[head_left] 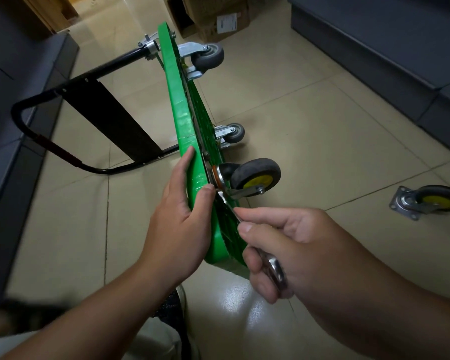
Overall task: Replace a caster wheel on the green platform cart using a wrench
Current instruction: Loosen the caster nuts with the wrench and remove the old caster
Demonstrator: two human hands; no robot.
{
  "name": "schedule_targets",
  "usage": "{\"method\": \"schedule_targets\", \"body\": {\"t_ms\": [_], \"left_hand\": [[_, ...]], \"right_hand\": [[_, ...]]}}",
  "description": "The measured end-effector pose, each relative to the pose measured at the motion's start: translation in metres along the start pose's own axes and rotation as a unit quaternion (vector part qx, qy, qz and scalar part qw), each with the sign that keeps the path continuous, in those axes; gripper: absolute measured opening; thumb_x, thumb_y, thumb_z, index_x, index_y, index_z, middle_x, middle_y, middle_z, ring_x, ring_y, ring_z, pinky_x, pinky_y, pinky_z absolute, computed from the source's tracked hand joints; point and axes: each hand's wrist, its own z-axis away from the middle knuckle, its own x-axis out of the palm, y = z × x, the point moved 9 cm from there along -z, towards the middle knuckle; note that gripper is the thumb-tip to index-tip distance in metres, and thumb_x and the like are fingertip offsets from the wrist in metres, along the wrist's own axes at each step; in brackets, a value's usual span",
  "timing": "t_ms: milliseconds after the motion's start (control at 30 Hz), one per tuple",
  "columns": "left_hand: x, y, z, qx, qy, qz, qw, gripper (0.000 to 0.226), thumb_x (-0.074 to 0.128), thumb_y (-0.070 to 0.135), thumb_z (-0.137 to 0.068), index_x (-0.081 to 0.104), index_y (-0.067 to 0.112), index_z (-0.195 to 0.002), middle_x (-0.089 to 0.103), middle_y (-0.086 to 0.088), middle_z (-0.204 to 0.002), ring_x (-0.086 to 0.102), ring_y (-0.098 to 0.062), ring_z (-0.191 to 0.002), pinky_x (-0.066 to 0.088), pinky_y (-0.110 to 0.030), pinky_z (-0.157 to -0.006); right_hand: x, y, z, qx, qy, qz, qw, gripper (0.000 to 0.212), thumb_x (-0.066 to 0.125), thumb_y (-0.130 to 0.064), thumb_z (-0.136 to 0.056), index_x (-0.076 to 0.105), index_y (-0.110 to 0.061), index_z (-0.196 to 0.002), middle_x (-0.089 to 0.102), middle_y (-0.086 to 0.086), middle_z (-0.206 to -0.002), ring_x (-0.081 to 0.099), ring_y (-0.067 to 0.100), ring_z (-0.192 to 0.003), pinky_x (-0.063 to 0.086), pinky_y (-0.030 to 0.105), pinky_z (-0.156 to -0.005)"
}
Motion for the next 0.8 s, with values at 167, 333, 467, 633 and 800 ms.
{"method": "schedule_targets", "body": {"t_ms": [167,333,467,633,800], "left_hand": [[0.0,0.0,0.0,0.0,-0.001,0.0,1.0,0.07,0.034,0.067,-0.082,0.022,0.064,-0.151,0.058,0.006,-0.143,0.061,-0.019,-0.12,0.051,-0.053,-0.103],[0.0,-0.002,0.0,0.005,-0.001,0.007,1.0,0.07,0.034,0.066,-0.083,0.022,0.064,-0.152,0.053,0.012,-0.148,0.057,-0.014,-0.126,0.048,-0.05,-0.108],[0.002,-0.003,0.001,0.002,-0.003,0.019,1.0,0.07,0.034,0.067,-0.083,0.021,0.066,-0.152,0.045,0.022,-0.152,0.052,-0.005,-0.132,0.045,-0.047,-0.112],[0.002,-0.005,-0.001,0.002,-0.007,0.03,1.0,0.067,0.034,0.062,-0.088,0.022,0.062,-0.154,0.039,0.027,-0.151,0.045,-0.005,-0.14,0.04,-0.048,-0.117],[0.001,-0.005,0.0,0.004,-0.009,0.019,1.0,0.063,0.032,0.059,-0.093,0.021,0.062,-0.154,0.043,0.021,-0.156,0.051,-0.01,-0.136,0.044,-0.05,-0.113]], "right_hand": [[0.006,-0.003,-0.002,-0.014,0.014,0.02,1.0,0.034,0.061,-0.011,-0.099,0.062,-0.013,-0.133,0.056,0.007,-0.051,0.045,0.014,-0.034,0.034,0.015,-0.037],[0.011,-0.006,-0.004,-0.041,0.012,0.07,0.997,0.032,0.059,-0.01,-0.1,0.062,-0.013,-0.132,0.059,0.006,-0.052,0.047,0.014,-0.034,0.039,0.019,-0.04],[0.019,-0.006,-0.003,-0.055,0.017,0.074,0.996,0.026,0.058,-0.011,-0.099,0.067,-0.016,-0.123,0.059,0.004,-0.051,0.047,0.013,-0.034,0.039,0.021,-0.04],[0.026,-0.005,-0.01,-0.074,0.008,0.073,0.995,0.016,0.056,-0.013,-0.099,0.065,-0.006,-0.087,0.057,0.002,-0.049,0.049,0.016,-0.036,0.04,0.03,-0.048],[0.011,0.012,-0.009,-0.074,0.002,0.105,0.992,0.034,0.057,-0.012,-0.102,0.062,-0.016,-0.135,0.058,-0.001,-0.051,0.047,0.008,-0.039,0.041,0.019,-0.044]]}}
